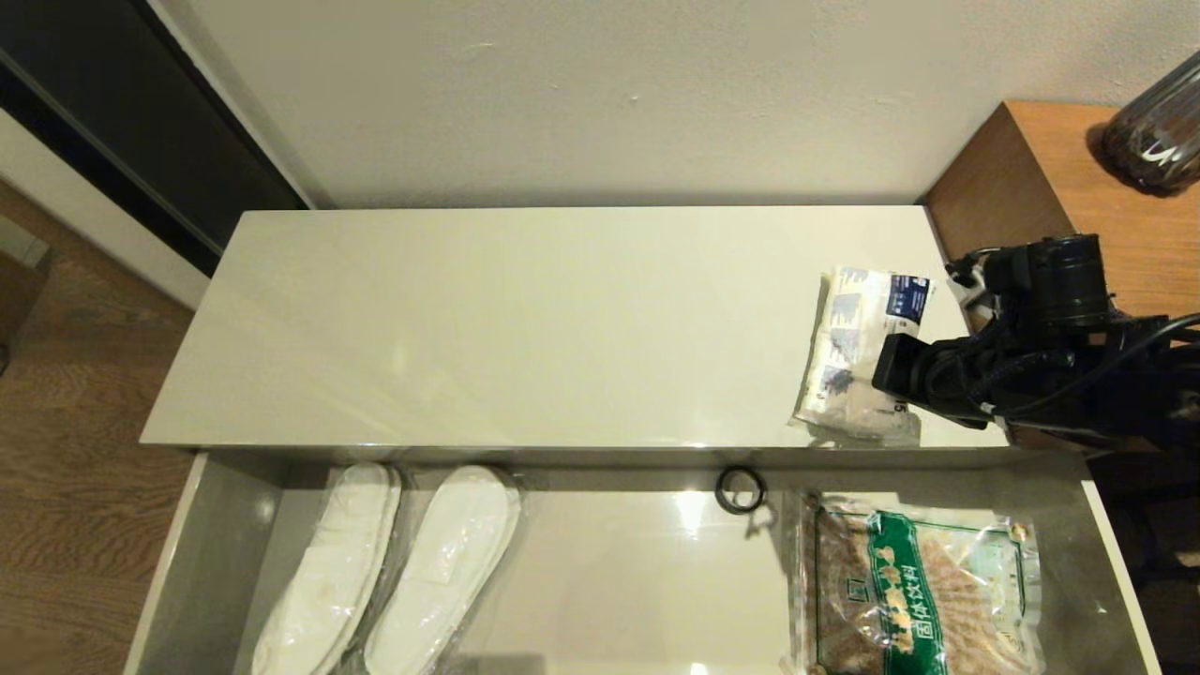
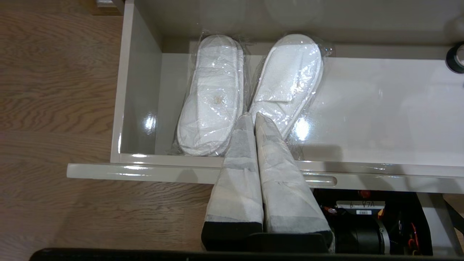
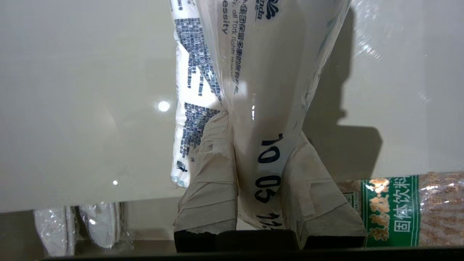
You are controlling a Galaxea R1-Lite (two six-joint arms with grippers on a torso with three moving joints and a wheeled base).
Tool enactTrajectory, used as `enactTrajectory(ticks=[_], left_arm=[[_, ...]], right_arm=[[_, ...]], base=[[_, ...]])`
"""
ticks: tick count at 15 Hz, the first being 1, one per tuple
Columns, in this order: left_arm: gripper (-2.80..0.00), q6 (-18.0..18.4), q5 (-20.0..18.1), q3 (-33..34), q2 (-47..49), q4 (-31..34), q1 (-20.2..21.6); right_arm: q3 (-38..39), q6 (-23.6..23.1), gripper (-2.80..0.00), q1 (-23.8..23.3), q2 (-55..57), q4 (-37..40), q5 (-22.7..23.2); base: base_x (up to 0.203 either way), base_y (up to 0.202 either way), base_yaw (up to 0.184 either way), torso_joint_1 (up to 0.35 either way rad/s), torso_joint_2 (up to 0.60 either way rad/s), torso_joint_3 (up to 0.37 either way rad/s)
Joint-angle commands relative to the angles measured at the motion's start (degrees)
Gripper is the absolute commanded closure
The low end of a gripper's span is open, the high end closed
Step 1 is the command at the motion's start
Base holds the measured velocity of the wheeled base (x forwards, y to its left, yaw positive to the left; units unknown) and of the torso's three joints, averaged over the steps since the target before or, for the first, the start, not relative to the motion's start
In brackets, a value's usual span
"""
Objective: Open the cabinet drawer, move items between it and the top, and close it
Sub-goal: Pick up the tissue on the table, then put the tissue in the drawer
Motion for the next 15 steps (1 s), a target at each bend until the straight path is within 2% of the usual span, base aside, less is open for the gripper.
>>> enactTrajectory(ticks=[1, 3, 6, 10, 12, 13, 15], left_arm=[[0.00, 0.0, 0.0, 0.0, 0.0, 0.1, 0.0], [0.00, 0.0, 0.0, 0.0, 0.0, 0.1, 0.1], [0.00, 0.0, 0.0, 0.0, 0.0, 0.1, 0.0], [0.00, 0.0, 0.0, 0.0, 0.0, 0.1, 0.1], [0.00, 0.0, 0.0, 0.0, 0.0, 0.1, 0.0], [0.00, 0.0, 0.0, 0.0, 0.0, 0.1, 0.0], [0.00, 0.0, 0.0, 0.0, 0.0, 0.1, 0.0]], right_arm=[[1.0, -0.1, 0.00, 1.4, -3.0, 0.1, 0.1], [4.0, -1.2, 0.00, 4.1, -6.5, 0.3, 0.2], [9.7, -5.9, 0.00, 9.1, -13.3, 1.4, 0.1], [18.9, -7.5, 0.00, 18.2, -17.9, 2.8, 0.2], [23.9, -6.1, 0.00, 22.8, -17.5, 2.7, 0.1], [27.2, -3.9, 0.00, 25.0, -16.9, 2.0, 0.2], [33.1, -0.6, 0.00, 26.9, -14.6, -2.8, 0.5]], base=[[0.000, 0.000, 0.000, 0.000, 0.00, 0.000], [0.000, 0.000, 0.000, 0.000, 0.00, 0.000], [0.000, 0.000, 0.000, 0.000, 0.00, 0.000], [0.000, 0.000, 0.000, 0.000, 0.00, 0.000], [0.000, 0.000, 0.000, 0.000, 0.00, 0.000], [0.000, 0.000, 0.000, 0.000, 0.00, 0.000], [0.000, 0.000, 0.000, 0.000, 0.00, 0.000]])
